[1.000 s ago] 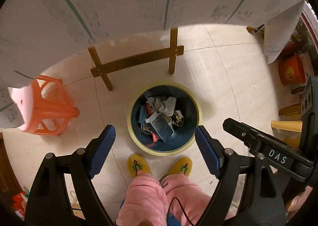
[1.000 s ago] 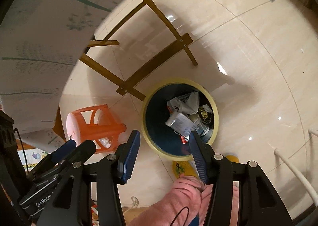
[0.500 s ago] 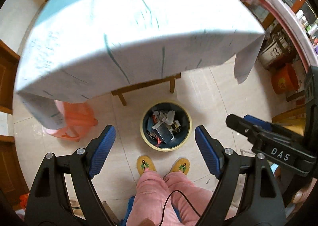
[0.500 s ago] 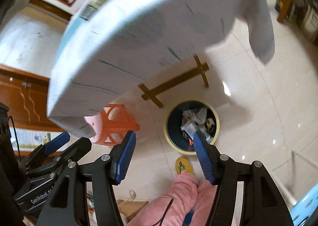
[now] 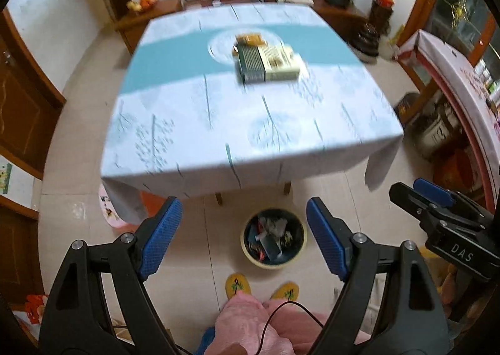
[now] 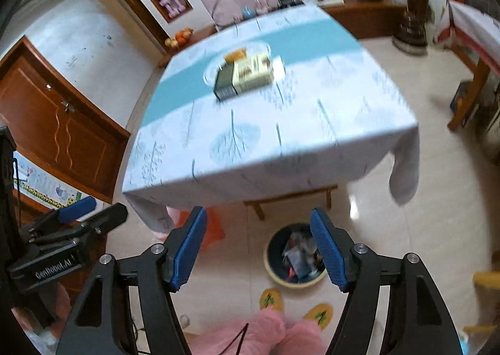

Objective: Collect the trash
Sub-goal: 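Raise both empty tools back over the table, then grasp the pistachio paste chocolate box with the right tool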

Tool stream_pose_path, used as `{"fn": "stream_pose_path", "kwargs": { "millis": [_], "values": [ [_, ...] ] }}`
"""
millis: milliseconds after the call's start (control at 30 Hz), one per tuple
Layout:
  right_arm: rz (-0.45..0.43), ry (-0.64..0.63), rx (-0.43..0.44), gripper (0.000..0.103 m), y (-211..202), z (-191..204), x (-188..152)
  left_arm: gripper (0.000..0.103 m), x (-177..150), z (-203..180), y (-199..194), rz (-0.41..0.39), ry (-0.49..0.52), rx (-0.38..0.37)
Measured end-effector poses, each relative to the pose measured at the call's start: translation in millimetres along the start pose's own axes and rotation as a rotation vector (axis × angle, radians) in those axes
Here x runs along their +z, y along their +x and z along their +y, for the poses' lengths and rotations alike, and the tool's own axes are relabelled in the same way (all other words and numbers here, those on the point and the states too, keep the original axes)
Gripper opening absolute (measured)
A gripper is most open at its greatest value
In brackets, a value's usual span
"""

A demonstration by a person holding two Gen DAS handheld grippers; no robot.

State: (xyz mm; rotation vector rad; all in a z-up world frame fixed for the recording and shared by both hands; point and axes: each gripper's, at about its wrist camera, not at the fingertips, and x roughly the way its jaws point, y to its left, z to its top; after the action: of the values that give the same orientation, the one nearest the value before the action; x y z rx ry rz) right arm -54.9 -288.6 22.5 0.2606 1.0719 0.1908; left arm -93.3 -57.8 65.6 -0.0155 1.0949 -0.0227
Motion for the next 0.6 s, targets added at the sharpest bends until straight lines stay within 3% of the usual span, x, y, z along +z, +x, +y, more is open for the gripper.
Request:
{"fn": "stream_pose_path", "kwargs": {
  "millis": [333, 600],
  "values": [
    [-0.104, -0.074, 0.019, 0.070, -46, 4, 43, 0.080, 35, -1, -49, -0.062, -0.011, -0.002],
    [-0.156, -0.079, 0.007, 0.081, -57, 11, 72, 0.080, 73, 8, -59, -0.097, -0.001, -0.023]
  ]
}}
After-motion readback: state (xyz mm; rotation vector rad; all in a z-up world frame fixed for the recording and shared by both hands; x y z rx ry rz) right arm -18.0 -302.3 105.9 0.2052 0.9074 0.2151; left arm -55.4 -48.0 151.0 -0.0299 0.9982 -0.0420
